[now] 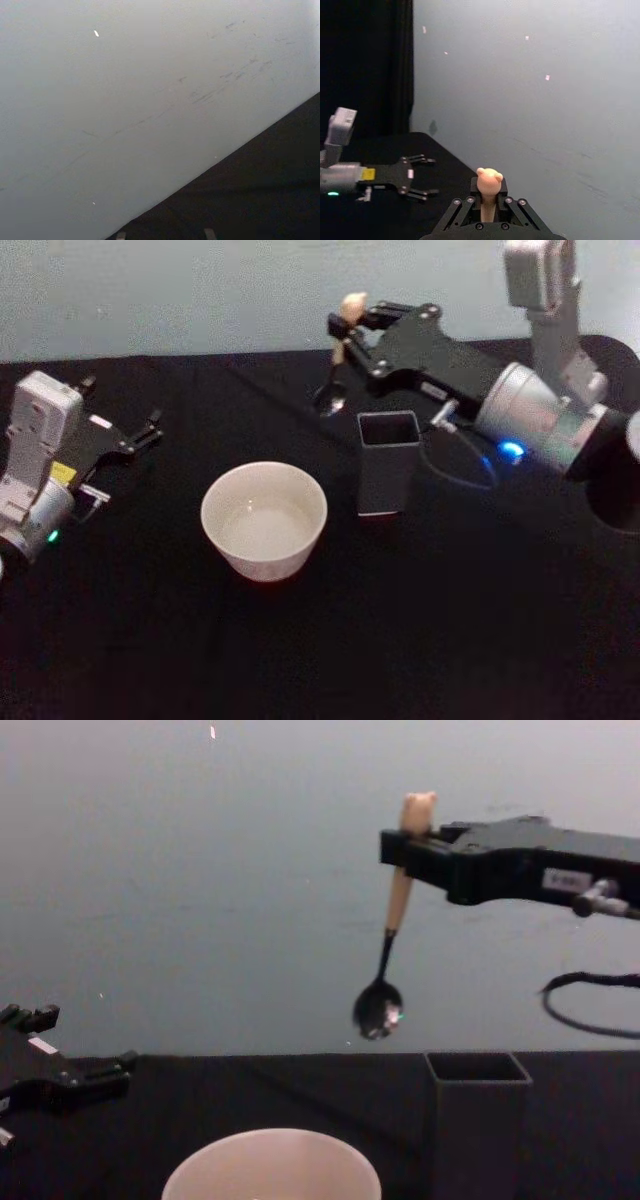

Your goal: Pick up the stirring spoon with one hand, stir inside the cup, then place it back in its original position.

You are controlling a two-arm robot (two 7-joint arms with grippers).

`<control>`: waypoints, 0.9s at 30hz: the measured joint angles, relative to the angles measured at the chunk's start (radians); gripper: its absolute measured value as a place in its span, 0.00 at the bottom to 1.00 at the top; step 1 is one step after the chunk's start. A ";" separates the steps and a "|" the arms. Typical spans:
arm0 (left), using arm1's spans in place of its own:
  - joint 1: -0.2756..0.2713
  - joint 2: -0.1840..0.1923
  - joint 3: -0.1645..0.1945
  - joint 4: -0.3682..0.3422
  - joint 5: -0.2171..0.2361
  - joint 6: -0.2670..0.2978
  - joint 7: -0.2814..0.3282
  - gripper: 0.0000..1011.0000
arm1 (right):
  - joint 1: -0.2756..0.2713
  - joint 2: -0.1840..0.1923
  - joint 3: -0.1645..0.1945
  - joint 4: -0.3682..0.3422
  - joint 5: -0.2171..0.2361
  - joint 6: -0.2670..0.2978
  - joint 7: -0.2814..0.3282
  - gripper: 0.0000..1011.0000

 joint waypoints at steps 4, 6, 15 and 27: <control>0.000 0.000 0.000 0.000 0.000 0.000 0.000 0.99 | 0.005 -0.016 -0.022 0.009 -0.007 -0.013 0.007 0.17; 0.000 0.000 0.000 0.000 0.000 0.000 0.000 0.99 | 0.005 -0.022 -0.034 0.016 -0.014 -0.029 0.014 0.17; 0.000 0.000 0.000 0.000 0.000 0.000 0.000 0.99 | 0.007 -0.051 -0.078 0.068 -0.036 -0.119 0.056 0.17; 0.000 0.000 0.000 0.000 0.000 0.000 0.000 0.99 | -0.013 -0.071 -0.112 0.126 -0.047 -0.186 0.095 0.17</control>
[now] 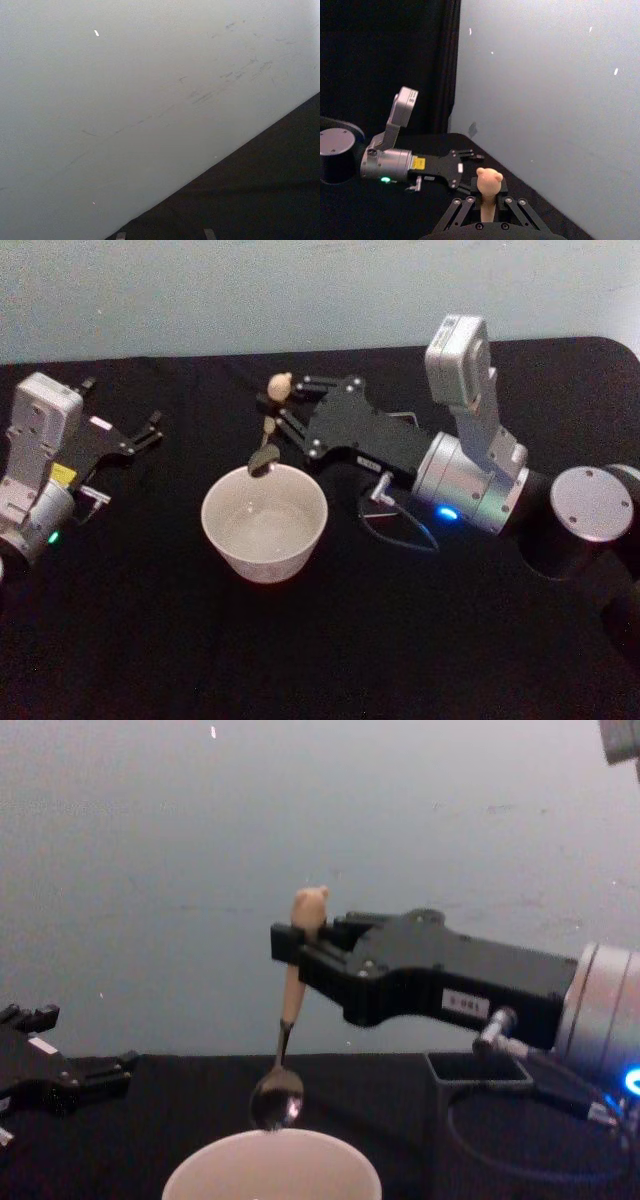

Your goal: Pick up the stirring spoon with one hand, stir inside the cup, then place it back in its original position.

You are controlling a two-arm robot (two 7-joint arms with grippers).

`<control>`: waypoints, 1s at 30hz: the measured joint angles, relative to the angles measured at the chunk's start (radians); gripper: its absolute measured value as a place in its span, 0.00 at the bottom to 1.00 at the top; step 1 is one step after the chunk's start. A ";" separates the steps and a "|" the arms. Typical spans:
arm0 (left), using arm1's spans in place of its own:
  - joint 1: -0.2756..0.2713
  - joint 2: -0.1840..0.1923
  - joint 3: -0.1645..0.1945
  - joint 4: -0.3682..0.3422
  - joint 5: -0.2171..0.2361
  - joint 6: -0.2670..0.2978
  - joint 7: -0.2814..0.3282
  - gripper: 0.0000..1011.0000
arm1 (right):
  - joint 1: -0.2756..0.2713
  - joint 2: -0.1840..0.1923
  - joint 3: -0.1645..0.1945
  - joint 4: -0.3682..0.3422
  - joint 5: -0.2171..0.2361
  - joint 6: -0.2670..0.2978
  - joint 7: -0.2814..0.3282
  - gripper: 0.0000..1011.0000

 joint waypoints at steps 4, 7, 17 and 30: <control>0.000 0.000 0.000 0.000 0.000 0.000 0.000 0.99 | -0.011 -0.001 -0.005 0.007 0.000 0.000 0.004 0.17; 0.000 0.000 0.000 0.000 0.000 0.000 0.000 0.99 | -0.019 0.001 -0.008 0.011 0.000 0.003 0.007 0.17; 0.000 0.000 0.000 0.000 0.000 0.000 0.000 0.99 | -0.040 0.000 -0.019 0.030 -0.005 0.008 0.010 0.17; 0.000 0.000 0.000 0.000 0.000 0.000 0.000 0.99 | -0.047 -0.017 -0.027 0.080 -0.024 0.012 0.001 0.17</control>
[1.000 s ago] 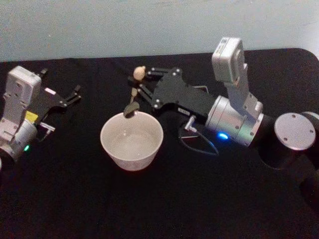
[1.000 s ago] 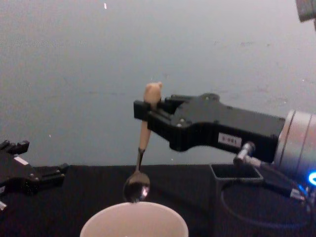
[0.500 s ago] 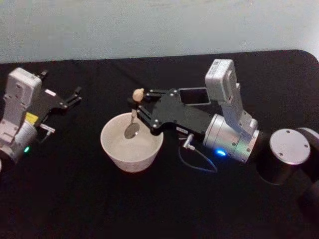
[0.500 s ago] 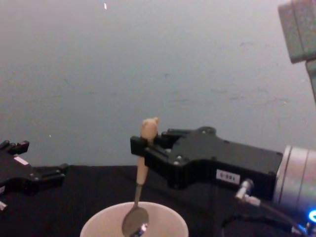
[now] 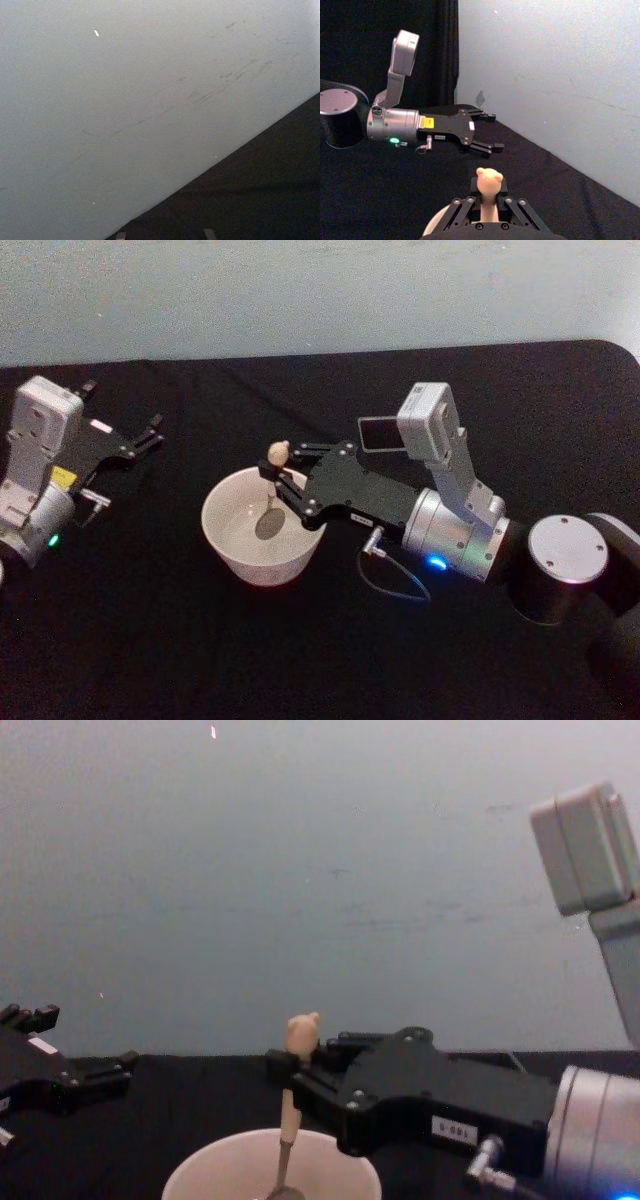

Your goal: Pick up the stirring spoon with one hand, stir inside the cup, then place it back in its original position.

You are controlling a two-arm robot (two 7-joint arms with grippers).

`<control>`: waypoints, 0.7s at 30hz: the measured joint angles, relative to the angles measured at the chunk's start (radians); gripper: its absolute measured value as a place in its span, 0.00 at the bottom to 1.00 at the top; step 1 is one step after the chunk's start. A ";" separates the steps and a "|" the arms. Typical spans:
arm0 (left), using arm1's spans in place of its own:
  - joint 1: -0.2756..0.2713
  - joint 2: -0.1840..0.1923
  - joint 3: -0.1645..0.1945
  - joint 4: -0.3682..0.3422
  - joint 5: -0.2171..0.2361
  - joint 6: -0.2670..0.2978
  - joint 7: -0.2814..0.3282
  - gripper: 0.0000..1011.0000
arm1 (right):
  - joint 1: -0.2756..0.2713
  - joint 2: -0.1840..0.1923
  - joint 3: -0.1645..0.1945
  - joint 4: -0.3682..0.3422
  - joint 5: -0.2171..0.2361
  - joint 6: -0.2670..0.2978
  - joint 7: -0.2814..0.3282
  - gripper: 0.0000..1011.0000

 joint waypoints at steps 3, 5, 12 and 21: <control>0.000 0.000 0.000 0.000 0.000 0.000 0.000 0.99 | 0.000 -0.007 -0.002 0.014 -0.008 -0.006 -0.005 0.17; 0.000 0.000 0.000 0.000 0.000 0.000 0.000 0.99 | 0.001 -0.010 -0.002 0.021 -0.013 -0.009 -0.006 0.17; 0.000 0.000 0.000 0.000 0.000 0.000 0.000 0.99 | 0.003 -0.021 0.000 0.040 -0.029 -0.018 -0.010 0.17; 0.000 0.000 0.000 0.000 0.000 0.000 0.000 0.99 | 0.002 -0.025 0.005 0.043 -0.038 -0.019 -0.010 0.17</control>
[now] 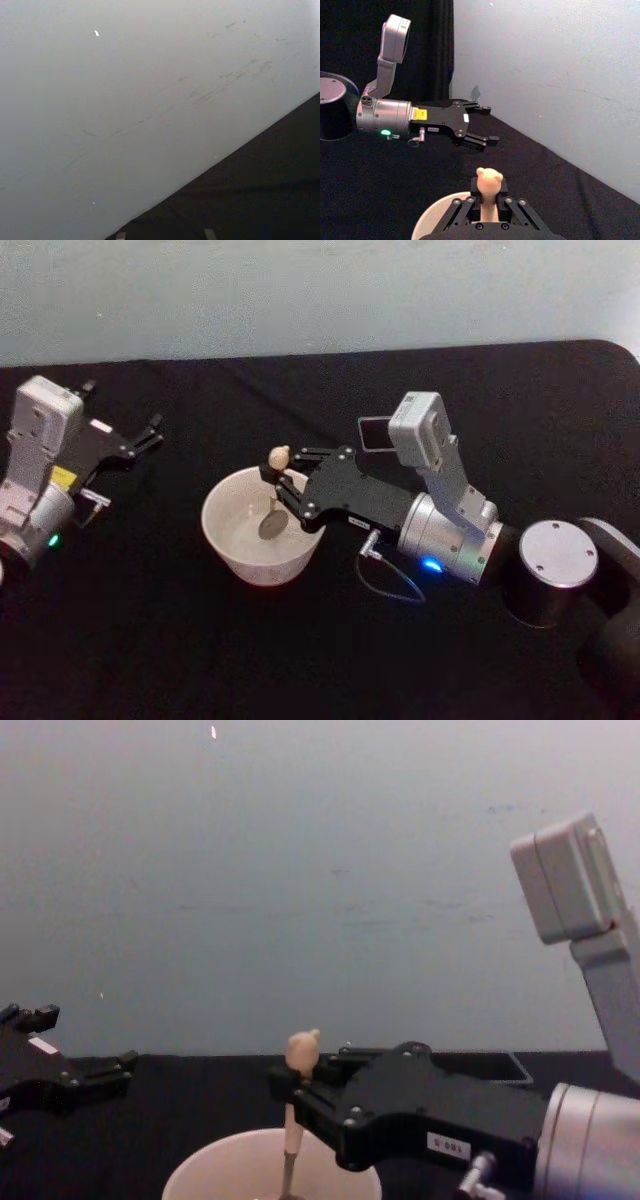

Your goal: Pick up the stirring spoon with one hand, stir inside the cup, then place it back in its original position.

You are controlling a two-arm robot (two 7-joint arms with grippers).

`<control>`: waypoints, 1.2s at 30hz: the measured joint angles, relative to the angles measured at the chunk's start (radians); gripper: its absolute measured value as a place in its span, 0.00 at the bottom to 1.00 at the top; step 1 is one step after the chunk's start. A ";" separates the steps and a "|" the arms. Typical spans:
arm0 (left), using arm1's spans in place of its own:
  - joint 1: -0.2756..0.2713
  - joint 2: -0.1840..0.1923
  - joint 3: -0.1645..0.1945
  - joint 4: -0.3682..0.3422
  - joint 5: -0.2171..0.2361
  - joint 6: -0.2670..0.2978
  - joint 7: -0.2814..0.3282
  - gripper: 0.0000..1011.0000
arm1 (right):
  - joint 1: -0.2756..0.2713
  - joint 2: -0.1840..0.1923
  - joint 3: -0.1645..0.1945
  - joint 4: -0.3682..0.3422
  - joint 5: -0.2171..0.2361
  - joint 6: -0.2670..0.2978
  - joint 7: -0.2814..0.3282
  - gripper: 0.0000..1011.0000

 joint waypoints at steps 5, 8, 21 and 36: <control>0.000 0.000 0.000 0.000 0.000 0.000 0.000 0.99 | -0.002 0.002 0.005 -0.005 -0.005 -0.001 0.000 0.17; 0.000 0.000 0.000 0.000 0.000 0.000 0.000 0.99 | -0.007 0.008 0.010 -0.015 -0.006 -0.001 0.000 0.17; 0.000 0.000 0.000 0.000 0.000 0.000 0.000 0.99 | -0.035 0.044 0.028 -0.057 -0.005 0.012 0.004 0.17; 0.000 0.000 0.000 0.000 0.000 0.000 0.000 0.99 | -0.077 0.086 0.035 -0.124 0.024 0.029 0.023 0.17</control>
